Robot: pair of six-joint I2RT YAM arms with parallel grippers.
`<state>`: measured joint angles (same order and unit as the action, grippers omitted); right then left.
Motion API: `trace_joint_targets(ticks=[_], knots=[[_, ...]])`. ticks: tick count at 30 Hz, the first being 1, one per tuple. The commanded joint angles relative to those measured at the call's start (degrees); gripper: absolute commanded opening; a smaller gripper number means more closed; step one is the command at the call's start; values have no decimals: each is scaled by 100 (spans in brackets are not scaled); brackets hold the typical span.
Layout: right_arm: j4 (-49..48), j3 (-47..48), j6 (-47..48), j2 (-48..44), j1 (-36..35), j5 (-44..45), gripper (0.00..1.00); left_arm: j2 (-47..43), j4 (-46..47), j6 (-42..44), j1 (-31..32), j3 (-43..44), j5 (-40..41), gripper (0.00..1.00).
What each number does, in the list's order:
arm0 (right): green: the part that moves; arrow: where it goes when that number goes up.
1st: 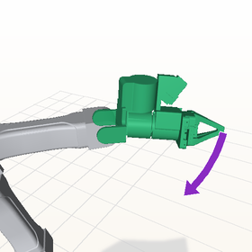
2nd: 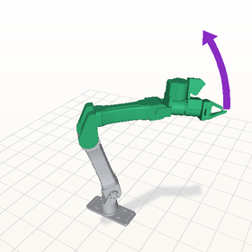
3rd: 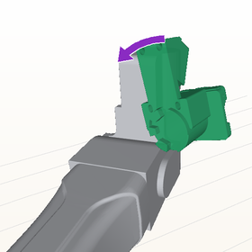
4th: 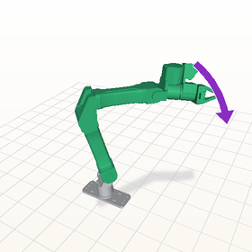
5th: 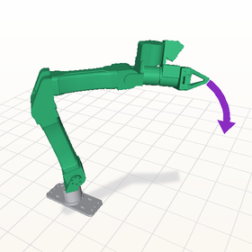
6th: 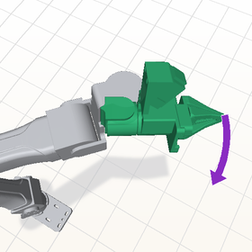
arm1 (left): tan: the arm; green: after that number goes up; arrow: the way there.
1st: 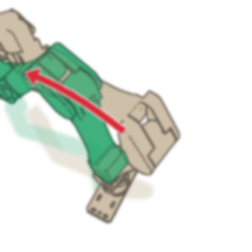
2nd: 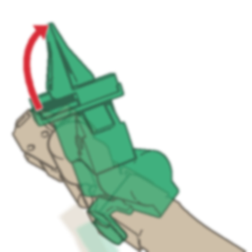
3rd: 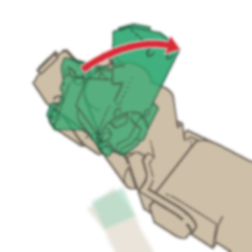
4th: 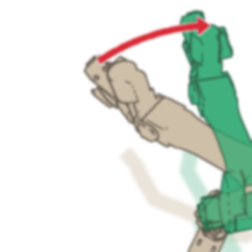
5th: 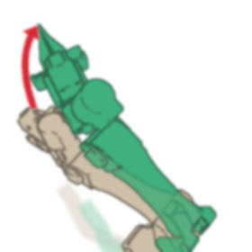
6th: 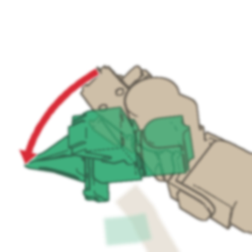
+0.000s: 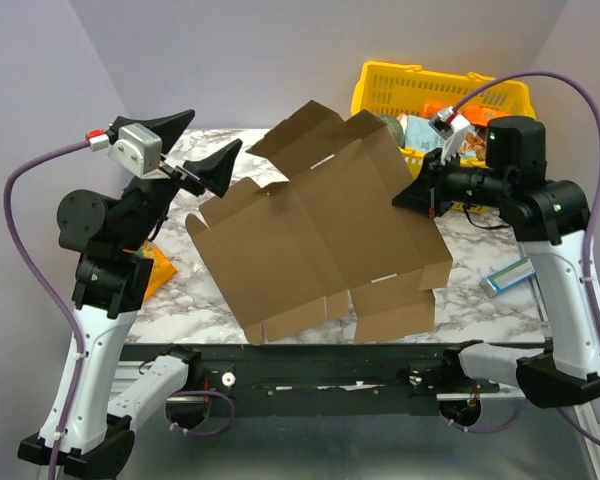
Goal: Fold the paper box
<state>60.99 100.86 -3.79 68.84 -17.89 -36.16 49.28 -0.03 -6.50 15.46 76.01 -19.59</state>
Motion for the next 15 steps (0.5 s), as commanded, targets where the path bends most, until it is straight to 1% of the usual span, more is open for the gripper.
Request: trace_joint_targets(ticks=[1,2,4,5,7,8,10,11,12,14,15], knots=[[484,-101,291,542,22,1416,1,309,293,-351,-26,-366,-526,99],[493,-102,317,630,14,1950,1,398,328,-378,-17,-428,-545,99],[493,-67,318,910,-109,2427,1,625,390,-535,18,-621,-633,99],[484,-58,318,982,-179,2830,1,697,390,-571,88,-692,-668,99],[379,-58,318,1210,-390,3175,1,881,294,-580,254,-1007,-738,99],[344,-66,326,1289,-452,3542,1,934,232,-572,334,-1122,-730,96],[142,-215,318,1386,-689,3966,1,1031,14,-615,650,-1534,-669,93],[63,-277,326,1491,-759,4307,1,1066,-110,-641,773,-1658,-460,90],[-103,-338,326,1544,-890,4406,1,1075,-224,-711,1018,-1790,-284,88],[-280,-575,318,1641,-1005,4451,1,1110,-313,-905,1283,-2264,164,86],[-516,-681,318,1720,-1119,4460,1,1093,-278,-1158,1388,-2448,332,85]])
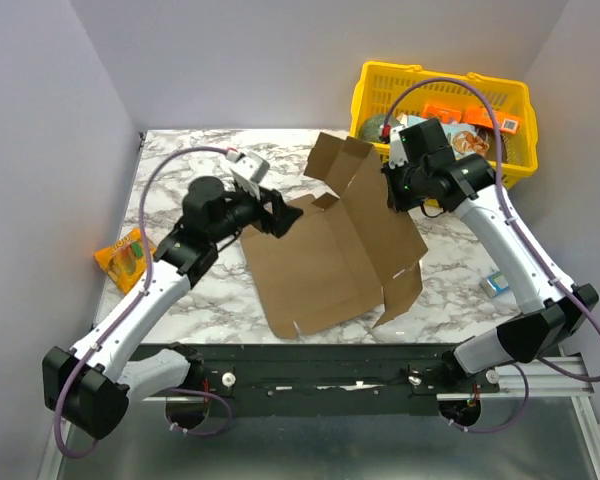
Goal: Fold the paper box
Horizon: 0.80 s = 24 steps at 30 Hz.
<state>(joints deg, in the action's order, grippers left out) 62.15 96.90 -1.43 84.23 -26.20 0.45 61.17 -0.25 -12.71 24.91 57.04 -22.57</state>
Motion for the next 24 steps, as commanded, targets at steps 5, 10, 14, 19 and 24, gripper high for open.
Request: trace_joint_targets(ticks=[5,10,14,19,24], knots=[[-1319,-795,81,410,-658,808,1,-176,1210,-1409,892,-2142,921,80],[-1653,-883,20,612,-1001,983,1,298,1667,-1549,1174,-2862,1333,55],[-1776,-962,-6,657,-1063,870,1,606,2397,-1857,1280,-3523,1360,45],[-1891,-1033,-6,613,-1168,922,1,1010,2625,-1875,1315,-3883,1545,45],[-2040,-1007,-32,586,-1326,843,1,1643,3434,-2192,1350,-4279,1396,42]])
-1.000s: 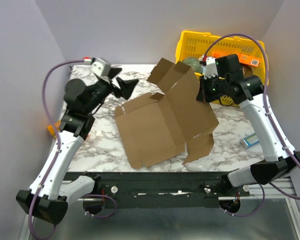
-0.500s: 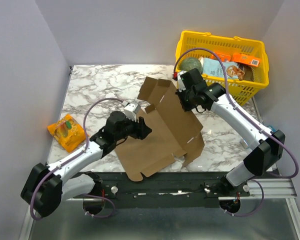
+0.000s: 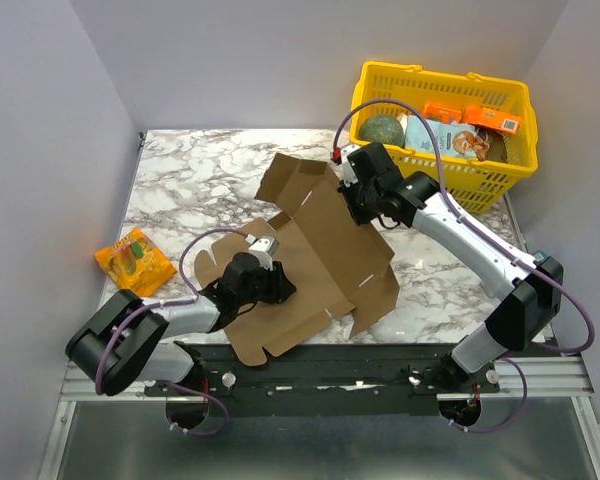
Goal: Fold the paper box
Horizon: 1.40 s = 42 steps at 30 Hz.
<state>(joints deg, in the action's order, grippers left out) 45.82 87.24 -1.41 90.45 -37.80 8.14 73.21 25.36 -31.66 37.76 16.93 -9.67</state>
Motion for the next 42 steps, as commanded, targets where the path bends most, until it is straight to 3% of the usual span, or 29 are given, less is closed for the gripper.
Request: trace_joint_targets(ticks=[1,7,15,18,26,32,37,42], knots=[[-416,-41,-52,-19,-210,39,1,675,1065,-332,65,-321,97,42],[-328,30,-201,209,-605,-32,1,1405,1742,-472,109,-427,-52,40],[-531,-330,-404,446,-746,73,1,1477,1893,-455,127,-357,-175,44],[-522,-357,-413,456,-737,126,1,1205,1613,-324,126,-225,-202,52],[-531,-445,-325,324,-746,135,1,-122,-294,318,4,565,501,71],[-671,-603,-167,219,-746,267,1,-930,-1103,380,-374,1154,554,75],[-952,-831,-9,69,-834,548,1,-1458,-1385,-102,-935,1751,546,82],[-1417,-1095,62,-89,-1167,1319,1,-1380,-1175,-1016,-1069,2139,362,83]])
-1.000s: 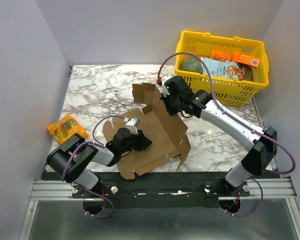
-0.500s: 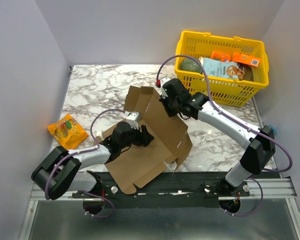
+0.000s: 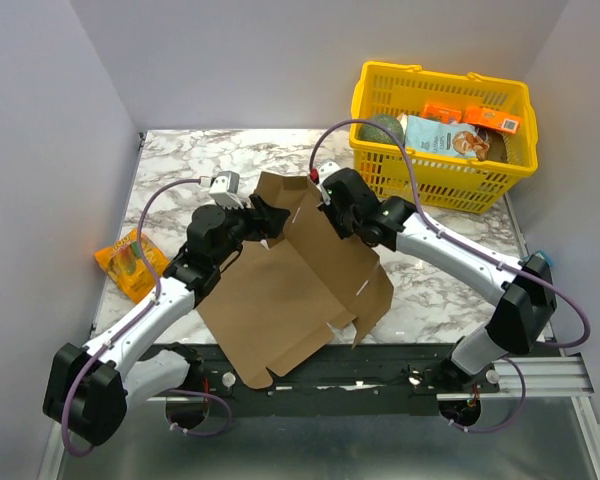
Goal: Fold the paper box
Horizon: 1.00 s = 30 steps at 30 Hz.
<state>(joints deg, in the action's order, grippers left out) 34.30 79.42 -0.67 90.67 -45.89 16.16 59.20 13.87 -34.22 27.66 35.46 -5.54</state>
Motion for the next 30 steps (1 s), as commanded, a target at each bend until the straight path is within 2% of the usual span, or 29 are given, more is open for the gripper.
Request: trace_joint_targets(ticks=[1,9,15,24,30], knots=[[-319,-339,-30,-120,-403,624,1,126,115,-1058,-59,390,-105,83],[-530,-410,-179,20,-842,1704,1,628,696,-1895,-59,637,-263,86],[-486,-322,-276,170,-1097,1978,4,979,1091,-2264,-50,655,-430,88],[-486,-172,-259,372,-1317,2154,8,1453,1118,-2212,29,989,-483,88],[-521,-198,-206,346,-1414,2329,8,1867,670,-1992,46,1323,-597,87]])
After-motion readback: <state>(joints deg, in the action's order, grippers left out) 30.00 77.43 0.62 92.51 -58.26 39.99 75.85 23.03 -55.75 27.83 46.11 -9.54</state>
